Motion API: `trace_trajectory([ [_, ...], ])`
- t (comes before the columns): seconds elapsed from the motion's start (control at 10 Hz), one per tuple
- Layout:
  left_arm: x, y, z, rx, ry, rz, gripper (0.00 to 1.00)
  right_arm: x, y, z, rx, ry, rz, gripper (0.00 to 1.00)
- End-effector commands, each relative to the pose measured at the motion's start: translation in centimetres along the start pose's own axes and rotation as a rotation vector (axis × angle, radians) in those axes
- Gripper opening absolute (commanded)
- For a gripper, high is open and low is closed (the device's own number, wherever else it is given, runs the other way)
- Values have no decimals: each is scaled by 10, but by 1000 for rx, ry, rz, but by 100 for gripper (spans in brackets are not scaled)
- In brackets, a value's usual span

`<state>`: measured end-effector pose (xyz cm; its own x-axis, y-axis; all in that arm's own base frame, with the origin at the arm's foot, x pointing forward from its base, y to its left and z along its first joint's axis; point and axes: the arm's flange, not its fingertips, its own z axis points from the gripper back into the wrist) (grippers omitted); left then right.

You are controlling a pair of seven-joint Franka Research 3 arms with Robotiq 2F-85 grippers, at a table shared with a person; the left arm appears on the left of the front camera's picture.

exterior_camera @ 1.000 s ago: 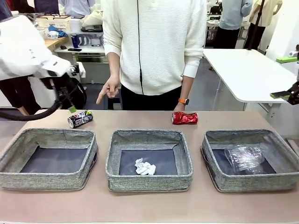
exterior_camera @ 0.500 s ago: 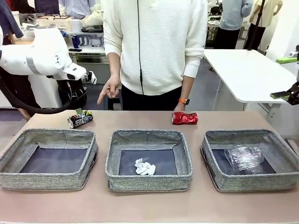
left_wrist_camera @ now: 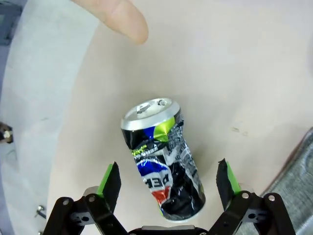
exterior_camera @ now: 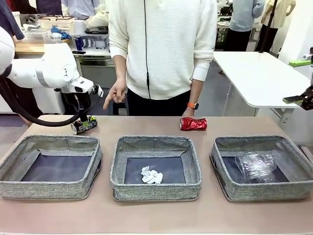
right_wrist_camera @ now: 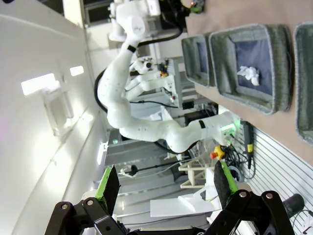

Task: Sort the waste into the appropriate baskets.
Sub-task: Pick up the waste item pointed out by the person.

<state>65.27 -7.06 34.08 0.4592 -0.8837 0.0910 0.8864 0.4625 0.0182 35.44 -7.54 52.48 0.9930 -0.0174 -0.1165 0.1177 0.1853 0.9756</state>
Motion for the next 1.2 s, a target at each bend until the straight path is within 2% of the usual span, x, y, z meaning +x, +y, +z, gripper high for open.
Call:
trace_trajectory([
  [0.0, 2, 11, -9, 37, 6, -17, 100, 0, 1, -2, 14, -23, 11, 100],
  [0.5, 4, 10, -17, 23, 18, -20, 100, 0, 1, -2, 14, -23, 11, 100],
  [0.6, 3, 10, -17, 21, 40, -35, 45, 0, 1, -2, 14, -23, 11, 100],
  [0.7, 3, 10, -16, 10, 23, -36, 42, 0, 1, -2, 14, -23, 11, 100],
  [0.8, 3, 10, -15, 11, 18, -25, 0, 0, 1, -2, 14, -23, 11, 100],
  [1.0, 2, 9, -13, 6, 14, -33, 0, 0, 1, -2, 14, -23, 11, 100],
  [1.1, 1, 10, -12, 5, 12, -30, 15, 0, 1, -2, 14, -23, 11, 100],
])
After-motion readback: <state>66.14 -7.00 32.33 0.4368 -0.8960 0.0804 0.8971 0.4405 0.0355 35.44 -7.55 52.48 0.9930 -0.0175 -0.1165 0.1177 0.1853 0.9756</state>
